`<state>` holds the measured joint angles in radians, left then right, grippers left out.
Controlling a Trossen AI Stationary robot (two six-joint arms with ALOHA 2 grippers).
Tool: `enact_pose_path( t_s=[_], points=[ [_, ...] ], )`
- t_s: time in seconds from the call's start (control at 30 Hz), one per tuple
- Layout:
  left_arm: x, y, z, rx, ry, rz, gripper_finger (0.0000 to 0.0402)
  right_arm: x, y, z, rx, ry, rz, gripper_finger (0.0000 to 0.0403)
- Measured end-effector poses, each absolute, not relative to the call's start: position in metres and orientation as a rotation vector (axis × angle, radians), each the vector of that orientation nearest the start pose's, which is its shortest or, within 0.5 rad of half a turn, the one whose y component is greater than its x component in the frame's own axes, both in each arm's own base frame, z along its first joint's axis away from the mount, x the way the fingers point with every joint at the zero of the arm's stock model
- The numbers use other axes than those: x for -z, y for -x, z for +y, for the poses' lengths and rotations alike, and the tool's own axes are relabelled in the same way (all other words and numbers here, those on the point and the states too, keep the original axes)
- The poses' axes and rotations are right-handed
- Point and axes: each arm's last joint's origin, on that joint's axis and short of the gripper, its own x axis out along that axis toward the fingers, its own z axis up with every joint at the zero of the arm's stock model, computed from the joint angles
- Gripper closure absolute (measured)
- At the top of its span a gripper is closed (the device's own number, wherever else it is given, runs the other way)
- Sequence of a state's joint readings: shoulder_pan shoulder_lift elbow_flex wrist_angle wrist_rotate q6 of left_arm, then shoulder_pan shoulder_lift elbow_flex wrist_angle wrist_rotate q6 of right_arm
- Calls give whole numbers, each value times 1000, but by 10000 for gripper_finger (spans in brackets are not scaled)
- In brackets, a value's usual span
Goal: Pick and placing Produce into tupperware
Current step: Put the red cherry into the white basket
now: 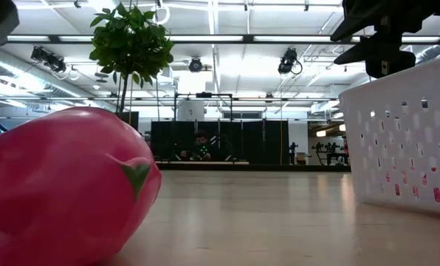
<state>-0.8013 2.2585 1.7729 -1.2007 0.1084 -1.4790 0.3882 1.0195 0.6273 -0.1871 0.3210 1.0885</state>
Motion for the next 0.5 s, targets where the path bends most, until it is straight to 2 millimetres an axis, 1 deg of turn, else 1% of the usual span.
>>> enact_pose_path(
  t_s=[0.1, 0.13, 0.33, 0.5],
  points=[
    [-150, -293, -303, -601, 493, 1634, 389, -238, -199, 71, 233, -859, 514, 243],
    [-150, -293, -302, -605, 490, 1626, 393, -238, -199, 71, 234, -859, 513, 243],
    [-151, -302, -293, -614, 485, 1603, 397, -238, -199, 70, 260, -851, 492, 243],
    [-163, -317, -281, -576, 465, 1589, 398, -238, -199, 70, 273, -850, 483, 243]
  ],
)
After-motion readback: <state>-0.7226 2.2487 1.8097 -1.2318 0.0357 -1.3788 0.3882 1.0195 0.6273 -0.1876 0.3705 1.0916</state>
